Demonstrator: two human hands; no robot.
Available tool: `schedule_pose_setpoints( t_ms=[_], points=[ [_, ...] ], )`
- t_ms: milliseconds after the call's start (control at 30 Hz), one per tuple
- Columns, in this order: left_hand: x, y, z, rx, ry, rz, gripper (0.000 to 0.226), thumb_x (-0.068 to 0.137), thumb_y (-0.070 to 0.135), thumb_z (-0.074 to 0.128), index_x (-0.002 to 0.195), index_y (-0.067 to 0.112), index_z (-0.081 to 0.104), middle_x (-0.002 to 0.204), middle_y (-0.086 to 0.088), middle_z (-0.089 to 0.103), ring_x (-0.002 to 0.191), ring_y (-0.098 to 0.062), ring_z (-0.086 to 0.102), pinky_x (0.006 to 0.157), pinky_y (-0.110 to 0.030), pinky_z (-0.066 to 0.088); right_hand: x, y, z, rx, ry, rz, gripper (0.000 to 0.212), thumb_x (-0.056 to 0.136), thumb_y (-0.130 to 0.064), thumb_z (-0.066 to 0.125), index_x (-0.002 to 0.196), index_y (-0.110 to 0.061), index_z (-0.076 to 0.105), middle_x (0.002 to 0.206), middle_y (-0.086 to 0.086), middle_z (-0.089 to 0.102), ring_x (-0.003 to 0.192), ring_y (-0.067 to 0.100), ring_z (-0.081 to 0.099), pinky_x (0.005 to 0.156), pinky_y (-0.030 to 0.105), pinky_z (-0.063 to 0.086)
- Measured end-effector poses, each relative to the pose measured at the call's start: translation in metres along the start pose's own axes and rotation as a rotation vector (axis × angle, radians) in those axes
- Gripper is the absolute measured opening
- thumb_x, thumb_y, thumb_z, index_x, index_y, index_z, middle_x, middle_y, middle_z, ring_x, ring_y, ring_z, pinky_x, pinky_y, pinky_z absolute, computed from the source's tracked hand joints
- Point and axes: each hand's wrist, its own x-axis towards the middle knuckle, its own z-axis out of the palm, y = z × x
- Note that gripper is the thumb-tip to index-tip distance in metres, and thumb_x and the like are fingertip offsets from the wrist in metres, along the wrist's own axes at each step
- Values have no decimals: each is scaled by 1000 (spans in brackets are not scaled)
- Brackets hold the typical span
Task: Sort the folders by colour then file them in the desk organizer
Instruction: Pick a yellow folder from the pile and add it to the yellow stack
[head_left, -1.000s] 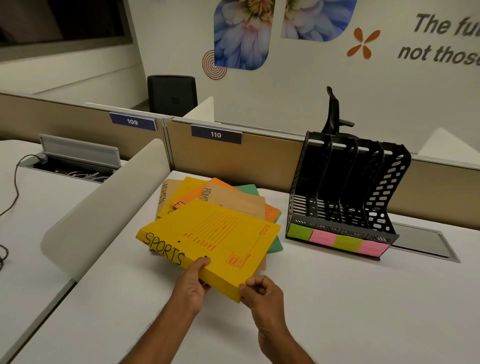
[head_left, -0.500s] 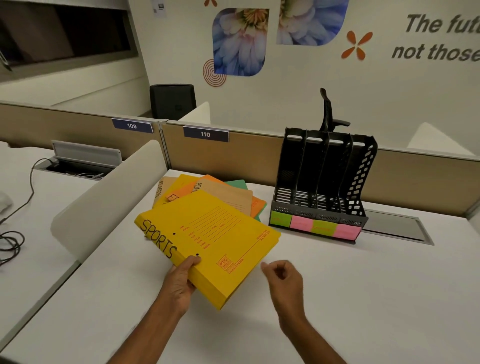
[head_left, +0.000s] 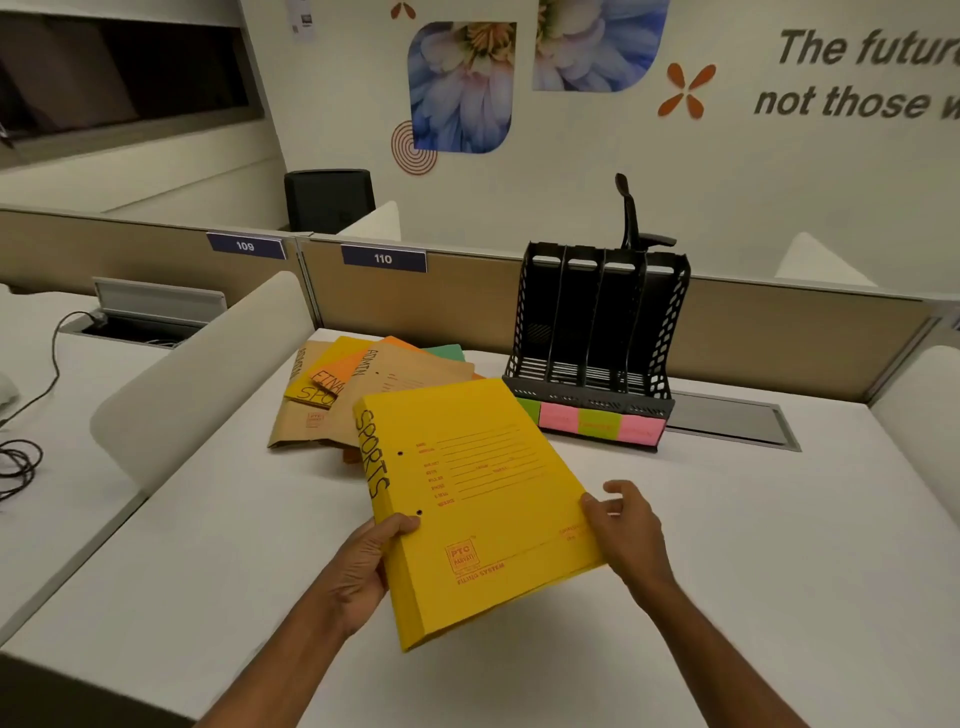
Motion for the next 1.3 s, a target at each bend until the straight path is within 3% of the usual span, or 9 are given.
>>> schedule_pose_setpoints(
  t_ms=[100, 233, 367, 467, 567, 700, 967, 1133, 1300],
  points=[
    [-2, 0, 3, 85, -113, -42, 51, 80, 17, 72, 129, 20, 59, 122, -10, 72, 110, -33, 69, 89, -48, 56, -2, 8, -7, 37, -66, 93, 41, 95, -39, 60, 128, -15, 56, 126, 12, 62, 99, 23, 60, 80, 38, 51],
    [2, 2, 8, 209, -263, -105, 62, 80, 24, 78, 136, 20, 54, 128, -10, 69, 114, -31, 68, 87, -45, 59, -9, 19, -11, 113, -121, 172, 41, 96, -35, 61, 128, -10, 59, 129, 14, 61, 102, 28, 62, 84, 39, 51],
    [9, -6, 16, 290, -341, -125, 64, 83, 33, 75, 140, 21, 49, 132, -9, 67, 120, -32, 65, 101, -52, 51, -23, 36, -11, 219, -19, 217, 38, 95, -32, 63, 125, -8, 61, 129, 16, 62, 101, 29, 62, 85, 41, 52],
    [12, -18, 27, 348, -357, -145, 55, 89, 40, 68, 138, 25, 50, 129, -7, 68, 118, -30, 66, 104, -54, 49, -32, 52, -12, 255, 66, 246, 42, 95, -34, 63, 127, -8, 60, 129, 15, 62, 107, 33, 62, 93, 49, 53],
    [13, -30, 46, 520, -373, -133, 56, 88, 52, 60, 138, 30, 47, 127, 1, 70, 111, -21, 70, 90, -41, 59, -38, 68, -22, 277, 146, 255, 44, 94, -34, 64, 128, -7, 61, 127, 16, 63, 108, 35, 63, 96, 53, 52],
    [16, -52, 77, 742, -398, -137, 67, 83, 61, 55, 140, 29, 40, 126, 8, 67, 107, -14, 70, 77, -27, 59, -43, 91, -48, 267, 260, 243, 45, 94, -31, 65, 132, -8, 58, 130, 17, 62, 111, 36, 62, 96, 51, 52],
    [19, -112, 170, 854, -502, -151, 43, 100, 45, 48, 139, 28, 41, 125, 9, 62, 106, -8, 66, 70, -22, 57, -44, 152, -131, 157, 415, 243, 48, 93, -36, 66, 135, -14, 55, 128, 18, 62, 112, 36, 61, 95, 51, 51],
    [18, -154, 231, 925, -541, -165, 36, 102, 43, 46, 136, 30, 44, 128, 3, 62, 107, -13, 65, 77, -27, 57, -39, 197, -183, 81, 476, 267, 48, 93, -37, 66, 134, -15, 56, 125, 18, 65, 109, 38, 62, 92, 49, 50],
    [18, -195, 276, 991, -572, -169, 36, 103, 42, 45, 137, 31, 45, 115, 7, 65, 99, -13, 67, 73, -24, 55, -35, 239, -221, 21, 522, 299, 49, 92, -37, 66, 133, -13, 57, 122, 18, 66, 107, 39, 62, 90, 50, 51]
  ],
)
